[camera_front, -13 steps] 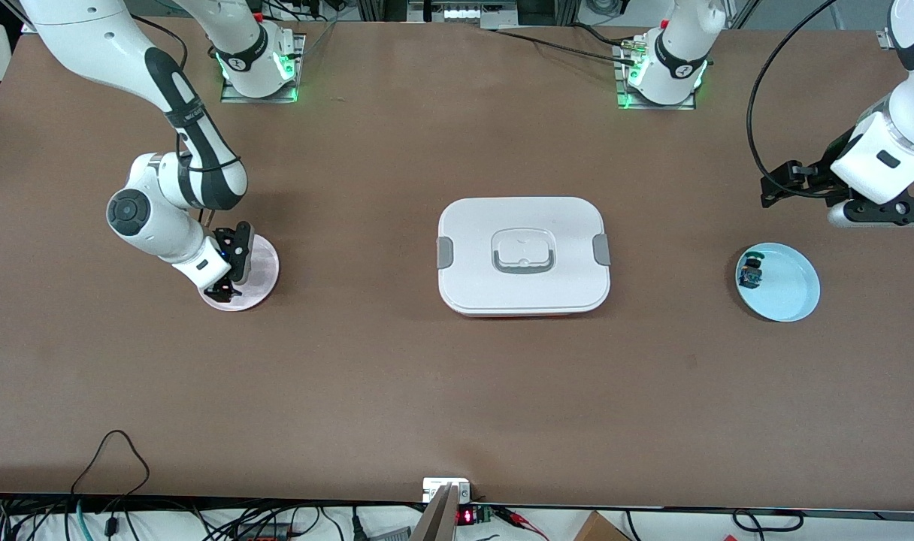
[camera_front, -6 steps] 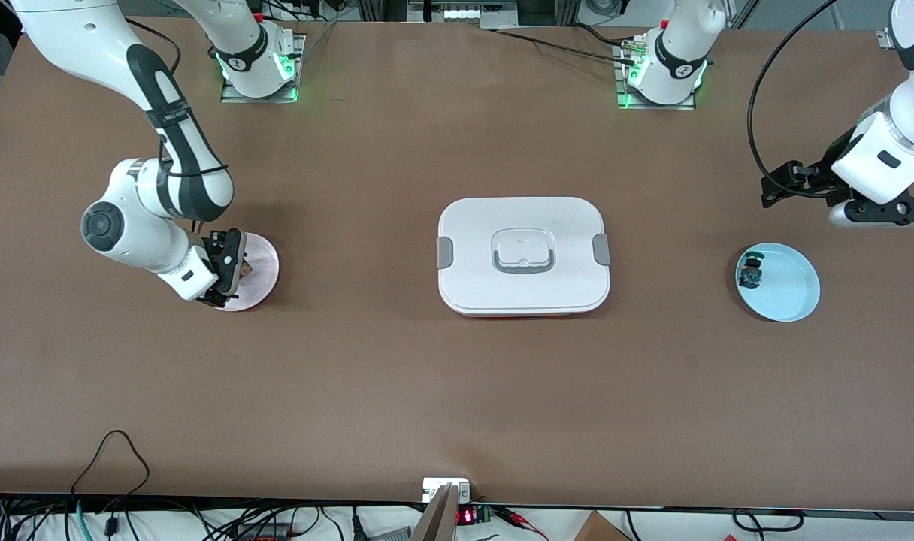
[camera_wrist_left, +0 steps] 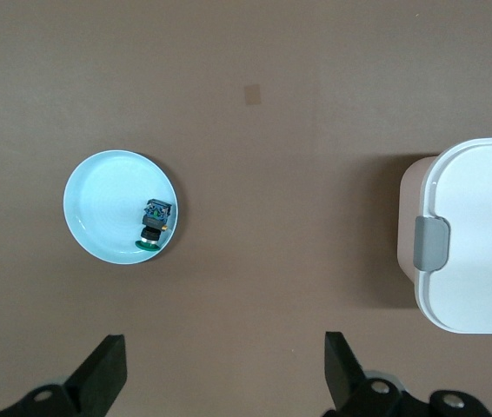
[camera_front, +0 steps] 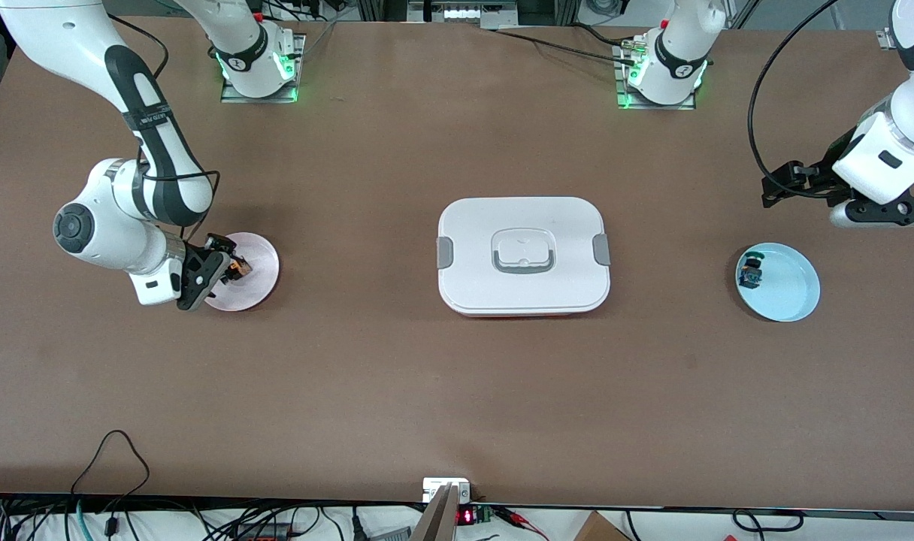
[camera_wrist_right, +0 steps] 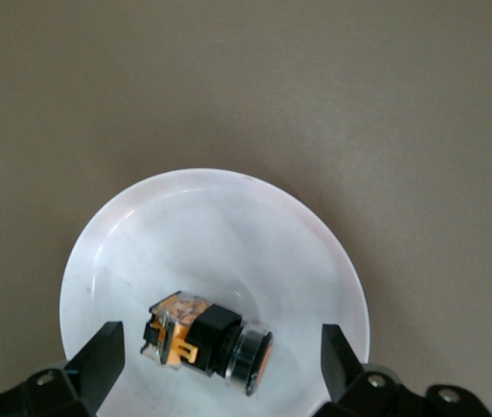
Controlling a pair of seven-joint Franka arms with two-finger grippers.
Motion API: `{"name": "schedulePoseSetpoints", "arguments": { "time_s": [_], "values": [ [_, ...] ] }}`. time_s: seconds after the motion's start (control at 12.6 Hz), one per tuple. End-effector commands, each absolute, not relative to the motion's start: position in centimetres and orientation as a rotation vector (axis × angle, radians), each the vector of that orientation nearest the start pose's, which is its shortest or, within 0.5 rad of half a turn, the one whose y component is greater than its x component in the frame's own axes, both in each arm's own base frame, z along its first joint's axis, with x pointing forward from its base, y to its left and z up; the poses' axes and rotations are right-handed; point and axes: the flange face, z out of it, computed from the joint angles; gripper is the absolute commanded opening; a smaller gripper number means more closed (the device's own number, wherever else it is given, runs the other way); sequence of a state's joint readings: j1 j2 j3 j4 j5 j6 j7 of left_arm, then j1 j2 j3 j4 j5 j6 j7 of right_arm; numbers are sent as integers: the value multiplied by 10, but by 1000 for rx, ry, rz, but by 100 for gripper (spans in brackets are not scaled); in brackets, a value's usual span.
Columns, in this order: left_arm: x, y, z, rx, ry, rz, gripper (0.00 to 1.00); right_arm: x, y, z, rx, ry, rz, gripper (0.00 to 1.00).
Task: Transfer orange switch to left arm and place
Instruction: 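Close the right gripper on the orange switch and lift it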
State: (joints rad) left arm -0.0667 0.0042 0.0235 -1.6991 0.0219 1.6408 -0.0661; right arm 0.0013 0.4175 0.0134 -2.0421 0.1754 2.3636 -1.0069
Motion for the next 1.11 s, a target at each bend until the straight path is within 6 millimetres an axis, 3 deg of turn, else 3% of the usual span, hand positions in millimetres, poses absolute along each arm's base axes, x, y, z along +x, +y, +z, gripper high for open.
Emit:
{"name": "schedulePoseSetpoints", "arguments": {
  "time_s": [0.0,0.4,0.63,0.87,1.03],
  "values": [
    [560,-20,573,-3104,-17,102,100,582,14,233,-2784,-1062,62,100],
    [560,-20,573,-3104,-17,102,100,572,32,220,-2892,-848,58,100],
    [560,-20,573,-3104,-17,102,100,560,31,206,-2919,-882,21,100],
    [560,-20,573,-3104,-17,102,100,559,32,204,-2938,-1041,36,100],
    [560,-21,573,-3102,-15,102,100,560,31,205,-2942,-1040,33,100]
  ]
}}
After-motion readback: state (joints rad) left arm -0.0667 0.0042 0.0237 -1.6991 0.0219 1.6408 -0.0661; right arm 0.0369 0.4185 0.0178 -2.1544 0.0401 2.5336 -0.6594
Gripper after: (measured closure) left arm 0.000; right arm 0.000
